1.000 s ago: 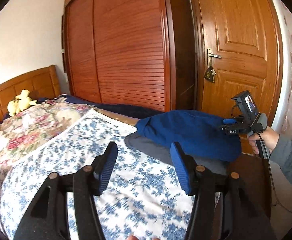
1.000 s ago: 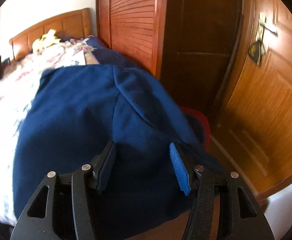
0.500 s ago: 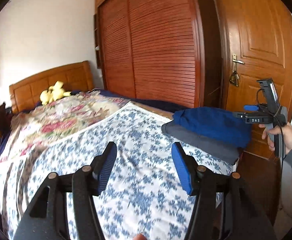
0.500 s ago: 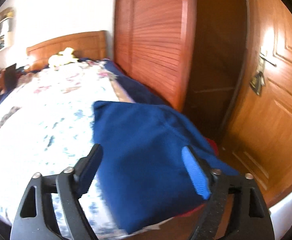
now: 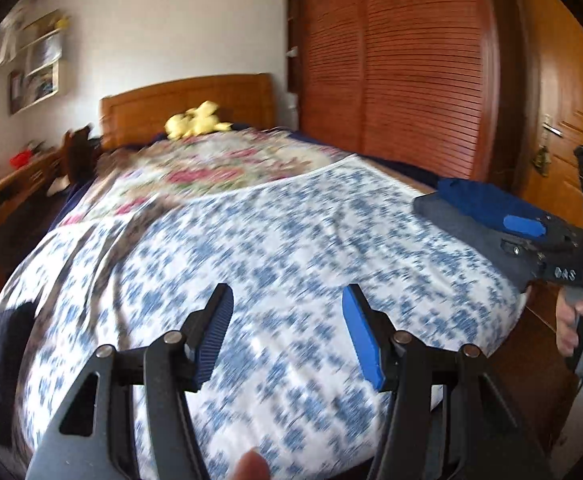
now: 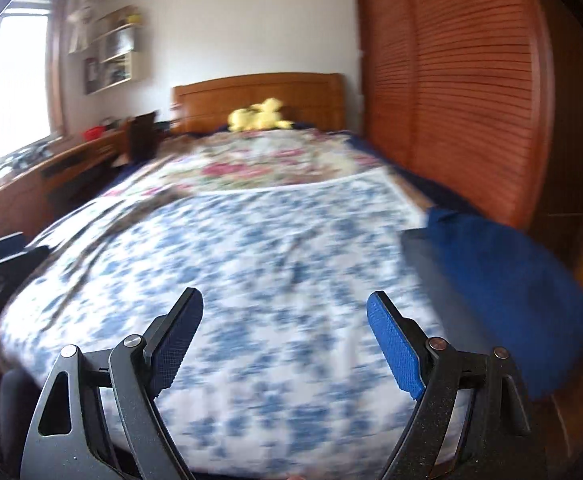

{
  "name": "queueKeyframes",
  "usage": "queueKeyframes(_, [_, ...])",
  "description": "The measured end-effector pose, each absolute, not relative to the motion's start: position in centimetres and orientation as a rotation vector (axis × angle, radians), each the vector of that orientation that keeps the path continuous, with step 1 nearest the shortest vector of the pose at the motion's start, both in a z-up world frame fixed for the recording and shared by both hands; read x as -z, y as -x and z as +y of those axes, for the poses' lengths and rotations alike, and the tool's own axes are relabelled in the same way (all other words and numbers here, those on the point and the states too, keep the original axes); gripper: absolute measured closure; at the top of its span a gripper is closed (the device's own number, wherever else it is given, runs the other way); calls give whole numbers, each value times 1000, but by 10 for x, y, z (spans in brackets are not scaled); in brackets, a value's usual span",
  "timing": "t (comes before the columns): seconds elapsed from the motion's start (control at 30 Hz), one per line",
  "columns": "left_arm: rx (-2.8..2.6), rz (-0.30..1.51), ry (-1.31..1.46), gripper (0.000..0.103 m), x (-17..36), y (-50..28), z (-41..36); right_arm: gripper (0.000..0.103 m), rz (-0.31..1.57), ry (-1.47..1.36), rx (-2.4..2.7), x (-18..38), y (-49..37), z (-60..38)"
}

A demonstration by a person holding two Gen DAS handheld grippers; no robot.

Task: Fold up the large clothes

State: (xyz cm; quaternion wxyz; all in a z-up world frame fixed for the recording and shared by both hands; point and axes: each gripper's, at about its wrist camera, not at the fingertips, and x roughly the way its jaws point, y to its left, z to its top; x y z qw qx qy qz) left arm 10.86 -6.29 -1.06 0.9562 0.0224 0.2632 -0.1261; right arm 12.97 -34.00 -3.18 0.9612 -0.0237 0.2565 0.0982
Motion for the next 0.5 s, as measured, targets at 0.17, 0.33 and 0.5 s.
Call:
queueKeyframes(0.17, [157, 541, -6, 47, 24, -91, -31, 17, 526, 53, -299, 49, -119, -281])
queueKeyframes(0.33, [98, 532, 21, 47, 28, -77, -10, 17, 534, 47, -349, 57, -112, -246])
queueKeyframes(0.5, [63, 509, 44, 47, 27, -61, 4, 17, 516, 35, -381, 54, -100, -226])
